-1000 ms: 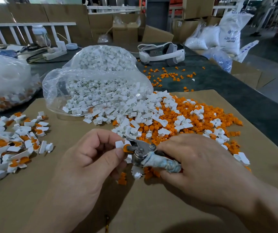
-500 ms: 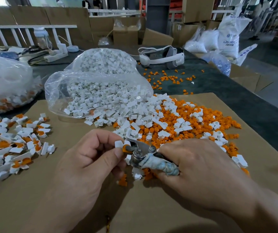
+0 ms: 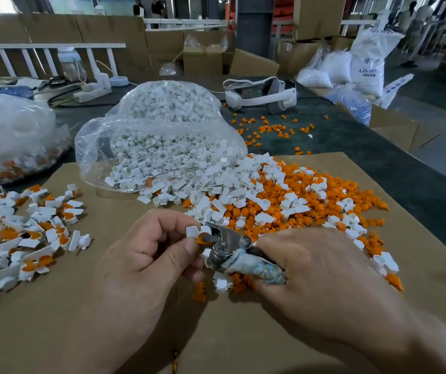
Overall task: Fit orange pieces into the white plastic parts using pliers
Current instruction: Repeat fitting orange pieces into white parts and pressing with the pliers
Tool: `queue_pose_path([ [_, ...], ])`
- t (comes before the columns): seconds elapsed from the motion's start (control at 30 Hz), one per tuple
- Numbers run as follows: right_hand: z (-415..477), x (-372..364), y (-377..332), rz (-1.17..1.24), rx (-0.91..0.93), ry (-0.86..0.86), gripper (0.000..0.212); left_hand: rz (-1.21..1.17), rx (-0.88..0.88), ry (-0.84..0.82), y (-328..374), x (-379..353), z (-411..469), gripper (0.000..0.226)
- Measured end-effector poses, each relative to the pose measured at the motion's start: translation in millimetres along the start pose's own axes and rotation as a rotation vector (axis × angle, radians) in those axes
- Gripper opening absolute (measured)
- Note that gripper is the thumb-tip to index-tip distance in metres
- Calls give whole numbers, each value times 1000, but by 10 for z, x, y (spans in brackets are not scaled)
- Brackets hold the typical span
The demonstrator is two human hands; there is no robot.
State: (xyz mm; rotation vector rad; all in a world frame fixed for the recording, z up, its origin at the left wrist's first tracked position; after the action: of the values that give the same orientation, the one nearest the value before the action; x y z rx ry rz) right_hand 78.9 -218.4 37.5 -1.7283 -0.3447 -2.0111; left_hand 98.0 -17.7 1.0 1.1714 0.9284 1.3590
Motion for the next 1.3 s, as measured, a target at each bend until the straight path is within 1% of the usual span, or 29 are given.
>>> queue_pose_path([
  [0.07, -6, -25, 6, 6, -8, 5, 33, 25, -2, 7, 22, -10, -17, 20],
  [0.13, -12, -52, 29, 21, -20, 14, 40, 81, 9, 36, 49, -24, -42, 17],
  [0.23, 13, -62, 85, -12, -48, 30, 54, 124, 69, 155, 35, 9, -38, 4],
  [0.3, 34, -75, 131, -81, -70, 15, 64, 129, 132, 214, 2, 42, -22, 14],
  [0.37, 59, -105, 160, -152, -90, -31, 71, 116, 216, 197, -25, 40, -19, 18],
  [0.47, 84, -163, 176, -161, -91, -81, 74, 21, 302, 106, -68, 7, -21, 28],
  [0.5, 86, -172, 180, -158, -92, -86, 75, -20, 321, 75, -72, -11, -24, 28],
  [0.57, 92, -178, 184, -158, -100, -103, 76, -145, 363, 17, -75, -45, -38, 15],
  [0.6, 85, -180, 187, -152, -106, -111, 76, -203, 382, -2, -61, -62, -44, 17],
  [0.67, 70, -162, 186, -142, -103, -108, 75, -237, 375, -45, -29, -93, -54, 30],
  [0.73, 74, -100, 132, -109, -62, -74, 71, -206, 318, -77, 9, -121, -45, 34],
  [0.77, 82, -53, 76, -67, -23, -32, 65, -193, 295, -79, 33, -124, -40, 39],
  [0.83, 77, 22, -50, 35, 91, 99, 42, -182, 245, -91, 53, -140, -41, 55],
  [0.87, 71, 31, -98, 59, 145, 149, 30, -172, 230, -104, 54, -152, -46, 65],
  [0.9, 66, 26, -130, 59, 183, 173, 22, -159, 219, -122, 51, -161, -53, 70],
  [0.97, 55, 25, -146, 33, 211, 178, 15, -144, 194, -165, 48, -180, -65, 67],
  [1.03, 40, 40, -129, 23, 215, 166, 17, -124, 173, -209, 47, -194, -77, 62],
  [1.1, 34, 47, -136, 11, 228, 145, 17, -107, 180, -225, 41, -199, -91, 60],
  [1.17, 30, 25, -153, 0, 250, 124, 10, -93, 197, -239, 41, -200, -107, 58],
  [1.23, 22, 10, -167, 22, 252, 87, 10, -53, 181, -251, 55, -221, -113, 47],
  [1.3, 19, 27, -178, 94, 238, 53, 10, -72, 152, -250, 85, -244, -116, 32],
])
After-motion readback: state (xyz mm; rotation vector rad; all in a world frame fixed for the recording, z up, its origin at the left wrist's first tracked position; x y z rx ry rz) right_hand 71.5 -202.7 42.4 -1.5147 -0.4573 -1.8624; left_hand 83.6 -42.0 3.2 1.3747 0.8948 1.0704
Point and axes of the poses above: each hand's wrist, its own z-axis towards the middle knuckle, its own x-axis out of the back of the hand, y = z × x, the point moved 3 cm from there along z, towards the middle knuckle, and after that the axes turned 5 degrees about x, right-handed, at the moved point
